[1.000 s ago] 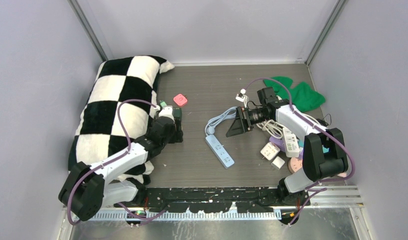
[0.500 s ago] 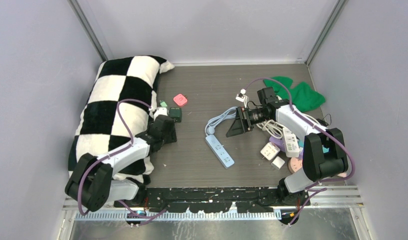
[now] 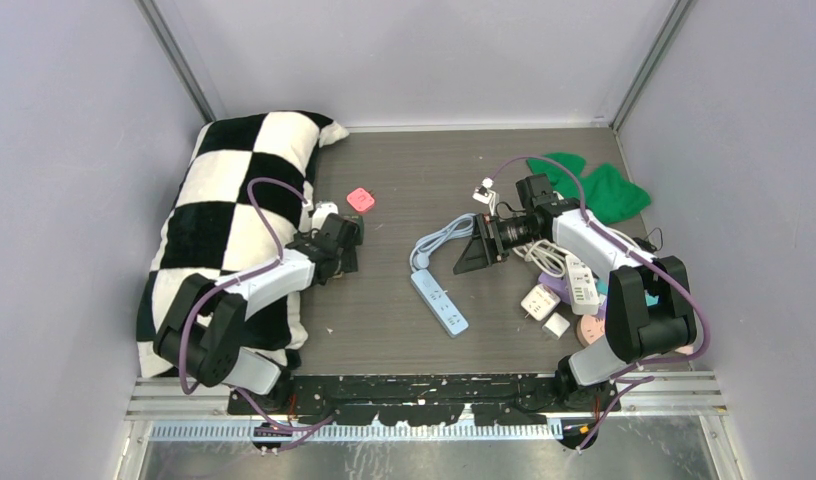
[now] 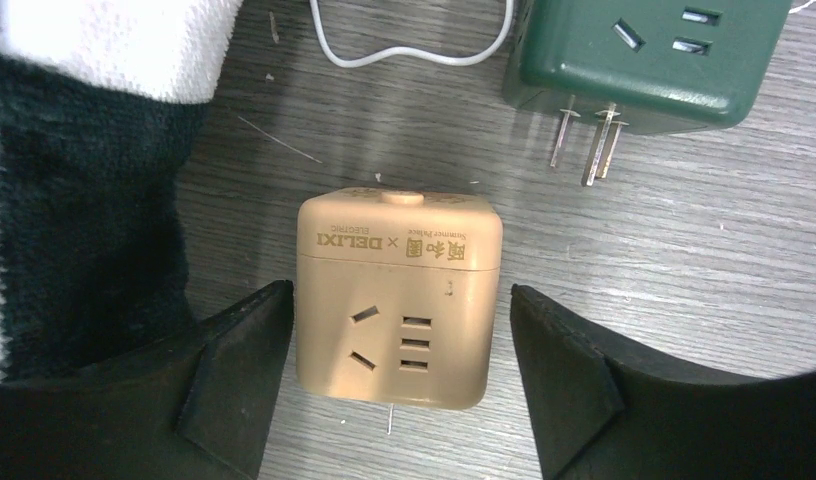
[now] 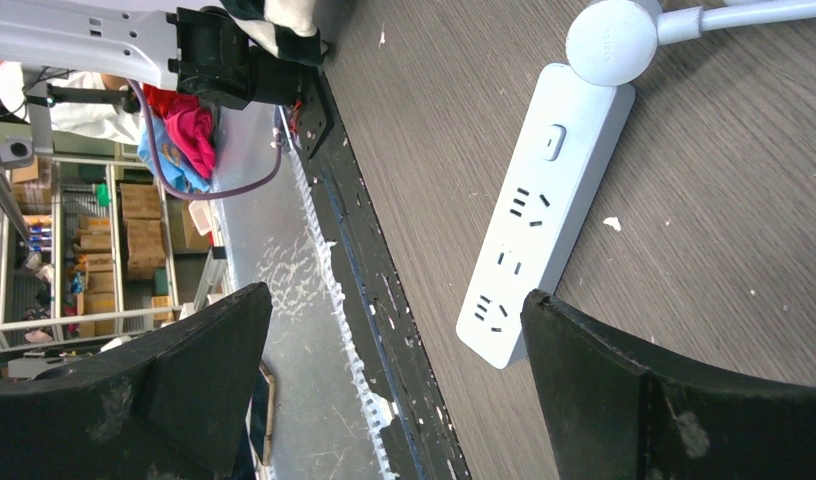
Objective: Pull the plug off the socket
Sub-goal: Place the plug at the center of the board.
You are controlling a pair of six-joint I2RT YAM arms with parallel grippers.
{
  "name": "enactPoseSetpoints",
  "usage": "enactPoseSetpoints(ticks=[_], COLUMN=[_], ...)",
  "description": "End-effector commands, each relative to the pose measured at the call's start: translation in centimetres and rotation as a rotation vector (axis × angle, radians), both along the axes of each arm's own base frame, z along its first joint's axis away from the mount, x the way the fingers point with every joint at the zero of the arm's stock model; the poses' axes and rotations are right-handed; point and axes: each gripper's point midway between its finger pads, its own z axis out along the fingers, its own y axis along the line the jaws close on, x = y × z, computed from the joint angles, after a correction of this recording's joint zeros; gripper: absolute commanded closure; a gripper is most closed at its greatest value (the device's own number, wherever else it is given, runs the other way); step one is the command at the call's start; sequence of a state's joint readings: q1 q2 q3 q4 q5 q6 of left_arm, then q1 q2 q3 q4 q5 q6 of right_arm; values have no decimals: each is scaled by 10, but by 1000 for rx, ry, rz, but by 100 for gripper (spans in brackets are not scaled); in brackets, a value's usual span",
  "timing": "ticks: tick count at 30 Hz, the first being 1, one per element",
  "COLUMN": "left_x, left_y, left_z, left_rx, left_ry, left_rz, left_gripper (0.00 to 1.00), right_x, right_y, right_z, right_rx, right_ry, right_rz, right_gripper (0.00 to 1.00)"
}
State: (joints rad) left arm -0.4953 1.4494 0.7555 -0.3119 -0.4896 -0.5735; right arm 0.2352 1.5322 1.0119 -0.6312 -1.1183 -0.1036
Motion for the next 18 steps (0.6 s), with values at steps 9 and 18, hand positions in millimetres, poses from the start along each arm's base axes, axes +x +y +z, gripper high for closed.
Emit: enactPoseSetpoints(ticks=[9,18], left_x=[5,-12], left_y=[-9,-35], left_z=[70,130], left_rx=[-87,-290], left_ry=[-113,-212], left_rz=[-49,-173], left_gripper=[8,0], right_x=[7,8], right_y=[-3,-10], right_z=[11,13], right_rx=[-6,-40], right_ry=[-67,-106], right_rz=[10,8], right_gripper=[0,0])
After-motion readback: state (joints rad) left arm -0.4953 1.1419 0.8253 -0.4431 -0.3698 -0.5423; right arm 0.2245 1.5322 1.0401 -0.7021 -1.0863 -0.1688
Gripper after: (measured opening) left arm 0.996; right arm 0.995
